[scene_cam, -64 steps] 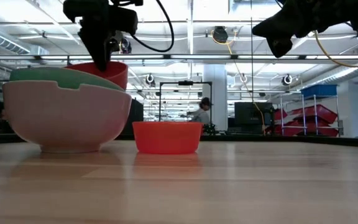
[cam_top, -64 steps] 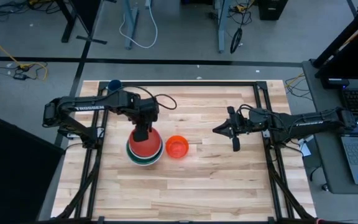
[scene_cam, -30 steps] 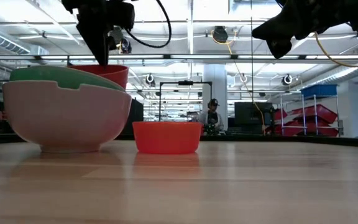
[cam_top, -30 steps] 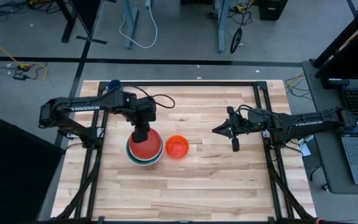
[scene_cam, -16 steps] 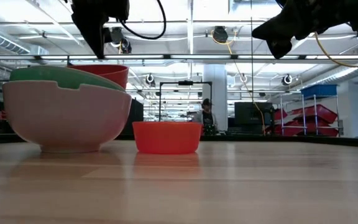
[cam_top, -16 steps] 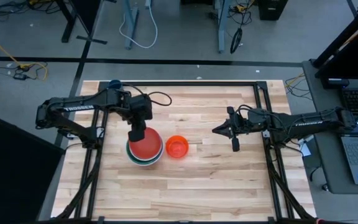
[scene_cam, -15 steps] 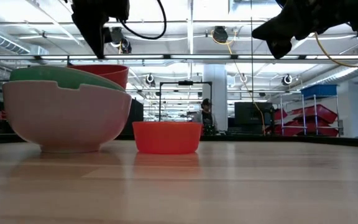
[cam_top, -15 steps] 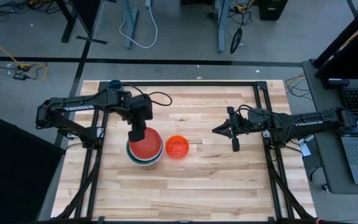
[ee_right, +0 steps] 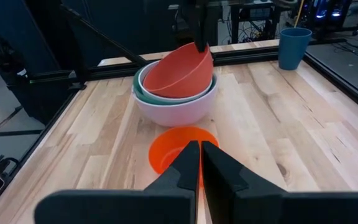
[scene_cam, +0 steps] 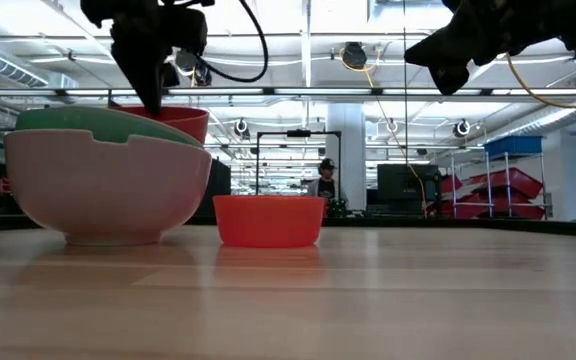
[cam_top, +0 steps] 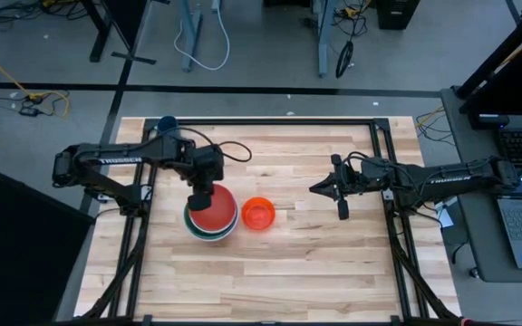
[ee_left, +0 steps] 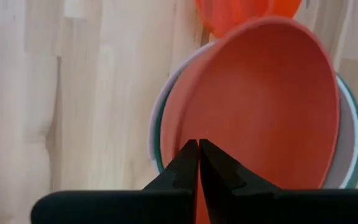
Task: Nest bowls inside each other
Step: Stack the orange bowl on top of the white bowl
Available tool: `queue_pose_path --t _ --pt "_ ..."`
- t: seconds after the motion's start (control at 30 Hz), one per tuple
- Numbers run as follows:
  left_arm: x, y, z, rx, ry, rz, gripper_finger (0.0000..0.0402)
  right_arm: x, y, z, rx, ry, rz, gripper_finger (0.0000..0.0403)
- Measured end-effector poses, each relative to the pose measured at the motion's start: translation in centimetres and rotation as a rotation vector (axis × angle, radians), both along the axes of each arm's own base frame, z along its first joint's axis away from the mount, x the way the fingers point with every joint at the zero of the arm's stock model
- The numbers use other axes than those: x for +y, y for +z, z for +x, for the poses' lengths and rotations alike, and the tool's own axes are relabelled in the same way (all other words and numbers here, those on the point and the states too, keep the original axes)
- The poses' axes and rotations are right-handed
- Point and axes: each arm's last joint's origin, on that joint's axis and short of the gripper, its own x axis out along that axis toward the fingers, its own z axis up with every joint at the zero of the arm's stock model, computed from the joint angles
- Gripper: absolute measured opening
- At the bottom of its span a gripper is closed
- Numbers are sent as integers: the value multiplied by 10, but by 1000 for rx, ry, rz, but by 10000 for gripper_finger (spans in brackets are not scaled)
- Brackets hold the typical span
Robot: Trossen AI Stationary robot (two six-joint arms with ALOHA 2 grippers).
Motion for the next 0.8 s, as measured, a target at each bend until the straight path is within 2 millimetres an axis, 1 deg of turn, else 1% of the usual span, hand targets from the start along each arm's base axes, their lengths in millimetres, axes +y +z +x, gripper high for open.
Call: queue_pose_path --t 0.17,0.5,0.8 --pt "0 -2 1 -13 -1 1 0 0 0 0 0 1 -1 0" --pt "1 15 5 -67 0 12 0 -8 0 0 1 -44 -5 0" --pt "4 15 4 -61 -7 55 0 -11 0 0 1 -55 -5 0"
